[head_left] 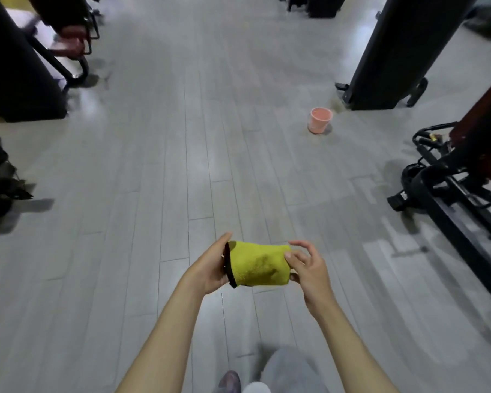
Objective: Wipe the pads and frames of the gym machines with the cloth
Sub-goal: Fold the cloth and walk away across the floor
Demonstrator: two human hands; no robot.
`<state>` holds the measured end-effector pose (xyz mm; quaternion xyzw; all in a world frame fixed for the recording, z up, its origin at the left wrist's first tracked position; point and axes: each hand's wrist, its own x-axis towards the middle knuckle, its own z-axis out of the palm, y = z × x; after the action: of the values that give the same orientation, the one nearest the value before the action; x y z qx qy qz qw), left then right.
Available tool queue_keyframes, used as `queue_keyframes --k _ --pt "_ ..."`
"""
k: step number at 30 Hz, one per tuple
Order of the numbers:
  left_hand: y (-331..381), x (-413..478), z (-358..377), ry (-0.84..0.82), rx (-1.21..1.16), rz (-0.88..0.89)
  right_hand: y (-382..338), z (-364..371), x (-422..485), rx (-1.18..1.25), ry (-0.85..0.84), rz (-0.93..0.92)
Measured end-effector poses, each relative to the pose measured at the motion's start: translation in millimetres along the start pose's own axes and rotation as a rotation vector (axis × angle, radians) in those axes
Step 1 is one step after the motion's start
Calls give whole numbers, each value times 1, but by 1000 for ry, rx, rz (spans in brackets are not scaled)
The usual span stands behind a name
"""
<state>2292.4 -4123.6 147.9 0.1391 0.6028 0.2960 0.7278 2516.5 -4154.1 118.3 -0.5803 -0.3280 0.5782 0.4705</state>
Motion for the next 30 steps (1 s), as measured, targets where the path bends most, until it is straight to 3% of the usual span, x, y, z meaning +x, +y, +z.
queue_keyframes --k 4,6,11,18,22,25,30 --pt "60 62 38 -153 335 50 -32 -9 91 75 143 -76" --pt "85 99 62 -188 298 87 -50 -18 140 142 96 -49" --pt "164 183 112 -100 129 237 -92 -48 266 17 -16 -61" --pt "289 279 159 -17 406 452 -151 -42 431 -157 65 -160" --pt "359 348 180 108 555 543 -185 -26 518 -254 20 -211" --pt "409 405 191 209 586 641 -209 -16 582 -396 92 -297" --pt "501 492 216 116 537 673 -249 -12 701 -486 112 -311"
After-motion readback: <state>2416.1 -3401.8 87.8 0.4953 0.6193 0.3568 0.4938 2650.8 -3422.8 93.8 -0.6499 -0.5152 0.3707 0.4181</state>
